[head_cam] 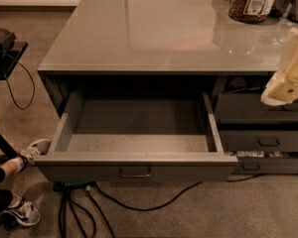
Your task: Close top drawer
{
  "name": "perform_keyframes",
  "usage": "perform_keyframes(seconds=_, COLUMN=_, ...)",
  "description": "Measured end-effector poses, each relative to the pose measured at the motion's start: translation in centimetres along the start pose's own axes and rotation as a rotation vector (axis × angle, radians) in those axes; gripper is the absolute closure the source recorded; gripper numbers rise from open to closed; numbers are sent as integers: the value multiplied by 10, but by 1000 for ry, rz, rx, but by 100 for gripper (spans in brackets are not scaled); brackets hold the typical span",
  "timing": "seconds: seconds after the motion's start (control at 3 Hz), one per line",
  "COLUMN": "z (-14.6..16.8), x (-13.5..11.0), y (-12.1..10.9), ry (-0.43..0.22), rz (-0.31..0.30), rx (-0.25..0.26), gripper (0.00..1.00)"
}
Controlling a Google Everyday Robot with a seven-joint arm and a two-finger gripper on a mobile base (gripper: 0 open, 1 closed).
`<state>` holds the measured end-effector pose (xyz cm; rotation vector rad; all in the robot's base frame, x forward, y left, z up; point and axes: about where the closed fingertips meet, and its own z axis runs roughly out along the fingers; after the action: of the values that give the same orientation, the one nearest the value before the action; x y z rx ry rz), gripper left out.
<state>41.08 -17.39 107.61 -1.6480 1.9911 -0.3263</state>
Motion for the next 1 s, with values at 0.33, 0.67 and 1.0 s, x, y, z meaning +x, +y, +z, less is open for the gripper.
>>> perform_keyframes(seconds=0.33, z=-8, x=-7, y=5, ry=-13, rz=2, rx=40, gripper=0)
perform_keyframes(seconds=0.67, z=-8, x=-7, y=5, ry=-13, rz=2, rx=40, gripper=0)
perform_keyframes(seconds=1.0, z=-8, x=-7, y=5, ry=-12, rz=2, rx=40, gripper=0)
